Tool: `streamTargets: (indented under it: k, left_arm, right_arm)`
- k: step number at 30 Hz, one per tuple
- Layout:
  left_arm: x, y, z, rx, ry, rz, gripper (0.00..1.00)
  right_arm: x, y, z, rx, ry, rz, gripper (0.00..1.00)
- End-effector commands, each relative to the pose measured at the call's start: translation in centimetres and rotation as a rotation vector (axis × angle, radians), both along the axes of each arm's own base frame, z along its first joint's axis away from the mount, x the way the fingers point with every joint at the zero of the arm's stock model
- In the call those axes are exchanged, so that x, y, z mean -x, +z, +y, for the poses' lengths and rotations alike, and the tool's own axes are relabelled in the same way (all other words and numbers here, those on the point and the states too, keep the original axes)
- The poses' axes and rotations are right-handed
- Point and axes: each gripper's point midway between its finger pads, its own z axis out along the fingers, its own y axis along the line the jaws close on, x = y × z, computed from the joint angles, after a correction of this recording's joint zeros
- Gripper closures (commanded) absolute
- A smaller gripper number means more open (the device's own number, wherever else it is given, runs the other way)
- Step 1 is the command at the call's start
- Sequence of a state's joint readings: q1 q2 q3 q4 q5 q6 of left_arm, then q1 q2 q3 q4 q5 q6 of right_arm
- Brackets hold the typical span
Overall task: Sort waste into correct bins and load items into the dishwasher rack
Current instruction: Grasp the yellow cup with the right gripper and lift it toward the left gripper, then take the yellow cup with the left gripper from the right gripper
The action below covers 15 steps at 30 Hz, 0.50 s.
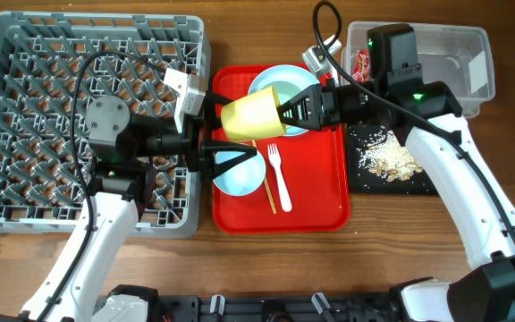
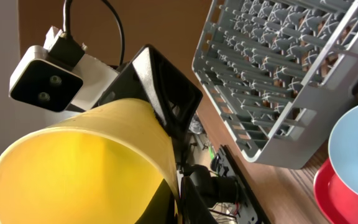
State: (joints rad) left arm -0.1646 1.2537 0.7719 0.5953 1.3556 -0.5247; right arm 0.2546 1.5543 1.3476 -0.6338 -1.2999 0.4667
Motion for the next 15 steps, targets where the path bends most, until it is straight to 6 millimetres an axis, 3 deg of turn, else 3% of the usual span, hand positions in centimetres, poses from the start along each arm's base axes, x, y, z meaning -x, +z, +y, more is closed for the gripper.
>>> streamTargets:
  k: [1,10,15]
  left_arm:
    - [0.5,0.7,-0.4,0.005,-0.030,-0.028,0.10]
    - [0.2,1.1,-0.4,0.015,-0.004,-0.059,0.09]
    - [0.2,1.4,-0.3,0.020,-0.005,-0.059,0.18]
  right_arm:
    - [0.0,-0.3,0.3,-0.007,0.018,-0.010,0.96]
    - [1.0,-0.6,1.4,0.006,0.050,0.003,0.96]
    - [1.1,-0.6,1.4,0.006,0.051,0.003,0.96]
